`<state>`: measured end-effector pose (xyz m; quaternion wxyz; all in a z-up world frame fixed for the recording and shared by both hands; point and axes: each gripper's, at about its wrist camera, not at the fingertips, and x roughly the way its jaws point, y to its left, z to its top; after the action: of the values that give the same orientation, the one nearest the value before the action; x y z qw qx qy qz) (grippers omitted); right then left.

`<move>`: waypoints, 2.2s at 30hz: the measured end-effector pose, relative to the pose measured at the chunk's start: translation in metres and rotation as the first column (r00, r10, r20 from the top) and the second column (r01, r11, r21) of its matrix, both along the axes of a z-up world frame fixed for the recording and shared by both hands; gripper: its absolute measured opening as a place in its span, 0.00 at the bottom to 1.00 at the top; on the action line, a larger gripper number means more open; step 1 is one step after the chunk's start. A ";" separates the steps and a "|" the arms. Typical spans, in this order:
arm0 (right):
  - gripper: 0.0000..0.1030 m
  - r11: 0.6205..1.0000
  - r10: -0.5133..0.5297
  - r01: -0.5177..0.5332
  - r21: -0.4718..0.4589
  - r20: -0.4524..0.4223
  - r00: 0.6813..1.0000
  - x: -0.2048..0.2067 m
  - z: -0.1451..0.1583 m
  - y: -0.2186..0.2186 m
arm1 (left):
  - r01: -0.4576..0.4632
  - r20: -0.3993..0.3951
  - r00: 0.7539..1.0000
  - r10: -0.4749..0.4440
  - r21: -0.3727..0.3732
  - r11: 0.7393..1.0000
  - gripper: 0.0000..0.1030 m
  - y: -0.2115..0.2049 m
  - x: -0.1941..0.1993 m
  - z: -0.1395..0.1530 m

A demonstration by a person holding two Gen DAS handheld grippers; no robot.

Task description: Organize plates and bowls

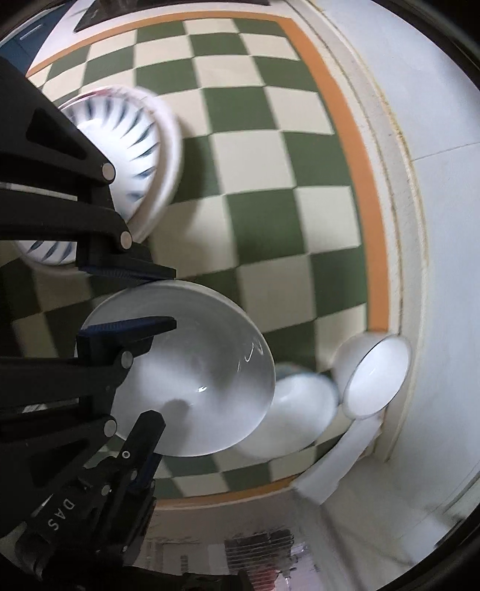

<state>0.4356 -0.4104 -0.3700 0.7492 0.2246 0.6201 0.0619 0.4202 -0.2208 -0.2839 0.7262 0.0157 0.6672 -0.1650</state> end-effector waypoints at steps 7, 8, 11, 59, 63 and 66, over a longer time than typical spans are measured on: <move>0.16 1.000 0.020 -0.021 -0.012 -0.029 0.999 -0.053 -0.016 -0.018 | 0.036 -0.050 0.998 -0.034 0.031 0.999 0.17 -0.026 -0.036 -0.029; 0.16 1.000 0.020 -0.020 -0.009 -0.038 0.999 -0.056 -0.021 -0.021 | 0.042 -0.058 0.998 -0.040 0.039 0.998 0.17 -0.028 -0.040 -0.035; 0.16 1.000 0.012 -0.012 -0.003 -0.054 0.998 -0.063 -0.036 -0.027 | 0.042 -0.077 0.996 -0.038 0.051 0.998 0.17 -0.033 -0.043 -0.049; 0.13 0.992 -0.108 0.112 0.055 -0.069 0.992 0.081 -0.076 -0.141 | 0.071 -0.110 0.992 -0.066 0.049 0.996 0.15 -0.128 0.109 -0.081; 0.12 0.993 -0.109 0.112 0.031 -0.064 0.992 0.084 -0.078 -0.139 | 0.080 -0.090 0.993 -0.075 0.052 0.995 0.15 -0.130 0.103 -0.080; 0.11 0.994 -0.110 0.111 0.018 -0.066 0.992 0.084 -0.077 -0.137 | 0.082 -0.078 0.994 -0.078 0.047 0.996 0.15 -0.129 0.099 -0.074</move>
<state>0.5199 -0.5474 -0.4473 0.7283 0.2686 0.6301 0.0196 0.5196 -0.3497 -0.3578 0.6925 0.0544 0.6971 -0.1773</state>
